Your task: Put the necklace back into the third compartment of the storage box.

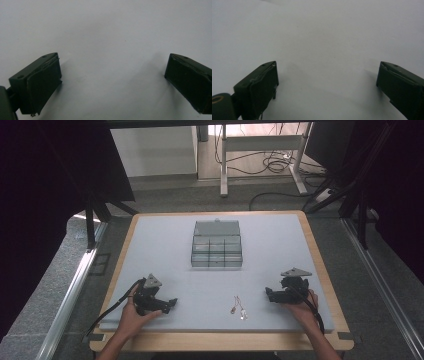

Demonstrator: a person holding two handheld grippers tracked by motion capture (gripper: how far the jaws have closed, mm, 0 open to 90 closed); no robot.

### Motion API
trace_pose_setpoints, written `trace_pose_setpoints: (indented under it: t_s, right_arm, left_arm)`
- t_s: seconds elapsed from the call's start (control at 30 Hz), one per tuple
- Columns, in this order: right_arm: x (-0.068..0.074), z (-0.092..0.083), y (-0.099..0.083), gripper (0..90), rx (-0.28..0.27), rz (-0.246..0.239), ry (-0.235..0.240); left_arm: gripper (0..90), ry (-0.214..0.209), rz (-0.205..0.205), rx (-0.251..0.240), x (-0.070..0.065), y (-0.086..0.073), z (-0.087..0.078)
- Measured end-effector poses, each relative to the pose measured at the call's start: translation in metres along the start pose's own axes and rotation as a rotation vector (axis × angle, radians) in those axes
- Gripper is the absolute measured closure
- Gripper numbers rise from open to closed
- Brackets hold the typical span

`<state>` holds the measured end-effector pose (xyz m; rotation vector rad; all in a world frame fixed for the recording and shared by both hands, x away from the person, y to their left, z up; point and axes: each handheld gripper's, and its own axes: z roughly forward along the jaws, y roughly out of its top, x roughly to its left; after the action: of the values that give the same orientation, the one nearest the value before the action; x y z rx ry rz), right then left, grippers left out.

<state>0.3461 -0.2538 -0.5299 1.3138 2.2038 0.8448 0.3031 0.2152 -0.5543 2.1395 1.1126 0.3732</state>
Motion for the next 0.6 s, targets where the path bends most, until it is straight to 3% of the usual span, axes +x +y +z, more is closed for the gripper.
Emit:
trace_pose_setpoints:
  t_s: [0.17,0.6]
  right_arm:
    - [-0.004,-0.005,-0.005,7.6,-0.010,-0.015,0.026]
    - [-0.008,-0.012,-0.008,15.7,-0.024,-0.001,0.020]
  left_arm:
    - [0.5,0.000,0.002,0.000,0.000,0.000,0.000]
    - [0.5,0.000,0.002,0.000,0.000,0.000,0.000]
